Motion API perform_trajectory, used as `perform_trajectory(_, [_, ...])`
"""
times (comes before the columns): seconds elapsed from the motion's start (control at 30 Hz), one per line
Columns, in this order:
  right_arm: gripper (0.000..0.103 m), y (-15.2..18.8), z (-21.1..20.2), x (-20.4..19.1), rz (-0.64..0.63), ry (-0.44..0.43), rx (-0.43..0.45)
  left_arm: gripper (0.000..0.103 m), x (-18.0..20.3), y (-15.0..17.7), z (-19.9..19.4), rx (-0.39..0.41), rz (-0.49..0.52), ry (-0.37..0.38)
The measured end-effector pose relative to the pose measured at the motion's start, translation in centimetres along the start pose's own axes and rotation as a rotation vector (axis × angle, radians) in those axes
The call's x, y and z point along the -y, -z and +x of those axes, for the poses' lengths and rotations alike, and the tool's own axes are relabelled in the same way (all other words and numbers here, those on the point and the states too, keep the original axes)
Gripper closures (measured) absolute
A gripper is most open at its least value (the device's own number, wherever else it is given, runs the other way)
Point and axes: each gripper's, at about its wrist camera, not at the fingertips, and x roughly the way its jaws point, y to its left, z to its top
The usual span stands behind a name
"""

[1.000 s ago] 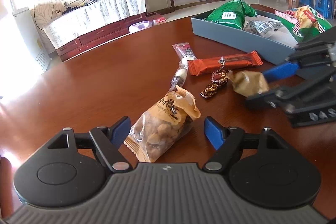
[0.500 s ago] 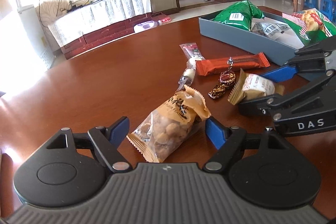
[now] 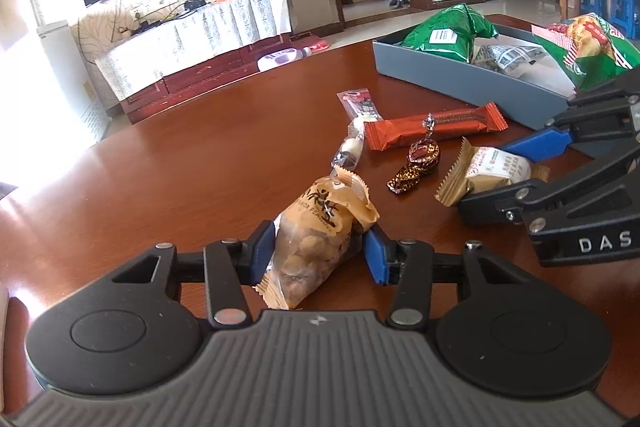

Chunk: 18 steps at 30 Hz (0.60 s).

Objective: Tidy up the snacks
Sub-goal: 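Lift the peanut packet and cake packet and carry both over the gray box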

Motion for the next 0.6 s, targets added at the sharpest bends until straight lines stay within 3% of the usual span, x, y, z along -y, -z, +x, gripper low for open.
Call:
perform_trajectory(0.43, [0.055, 0.4, -1.5, -0.3, 0.028, 0.030, 0.015, 0.058, 0.9, -0.6, -0.5, -0.033, -0.094, -0.090])
perform_trajectory(0.6, [0.055, 0.8, -2.2, -0.3, 0.024, 0.038, 0.009, 0.059, 1.7, -0.4, -1.0, -0.040, -0.072, -0.104])
